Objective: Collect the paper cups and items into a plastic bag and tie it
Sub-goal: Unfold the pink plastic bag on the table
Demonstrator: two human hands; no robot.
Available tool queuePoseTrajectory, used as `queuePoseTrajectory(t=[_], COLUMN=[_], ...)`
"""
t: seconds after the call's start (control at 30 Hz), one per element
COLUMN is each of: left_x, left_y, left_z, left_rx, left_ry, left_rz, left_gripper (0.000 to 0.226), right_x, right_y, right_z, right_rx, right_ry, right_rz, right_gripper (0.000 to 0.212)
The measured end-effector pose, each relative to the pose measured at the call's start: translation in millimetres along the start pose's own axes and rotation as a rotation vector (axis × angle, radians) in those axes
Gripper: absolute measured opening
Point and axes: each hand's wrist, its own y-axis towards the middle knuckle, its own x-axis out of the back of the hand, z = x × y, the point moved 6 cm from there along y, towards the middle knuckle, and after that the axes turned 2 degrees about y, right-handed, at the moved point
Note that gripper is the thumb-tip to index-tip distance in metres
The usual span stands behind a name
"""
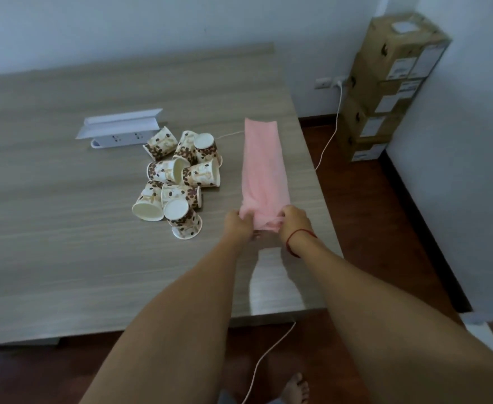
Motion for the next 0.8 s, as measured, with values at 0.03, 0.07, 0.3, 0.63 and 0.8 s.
queuePoseTrajectory(t=[0.03,0.07,0.3,0.63,0.8], left_x=[-5,-10,-36,-67,-91], left_y=[-3,-4,2,6,24], left_z=[-13,-26,-59,-87,-85], left_rx=[-0.015,-0.047,-0.035,-0.098,-0.034], left_ry=[-0.07,-0.096,-0.107,-0.098,0.129], left_rz=[-0.017,-0.033,0.197,0.09,0.311], left_gripper=[0.042,0.043,0.103,0.023,0.05], right_x=[10,20,76,77,84], right_y=[4,6,11,10,9], right_z=[0,1,-20,-26,-19], right_rx=[-0.029,-0.058,-0.188,-0.278,-0.276], right_ry=[0.073,0.144,0.321,0.57,0.665], right_rz=[-0.037,-0.073,-0.184,-0.141,-0.153], right_gripper=[0.024,0.025,0.034,0.036,0.037])
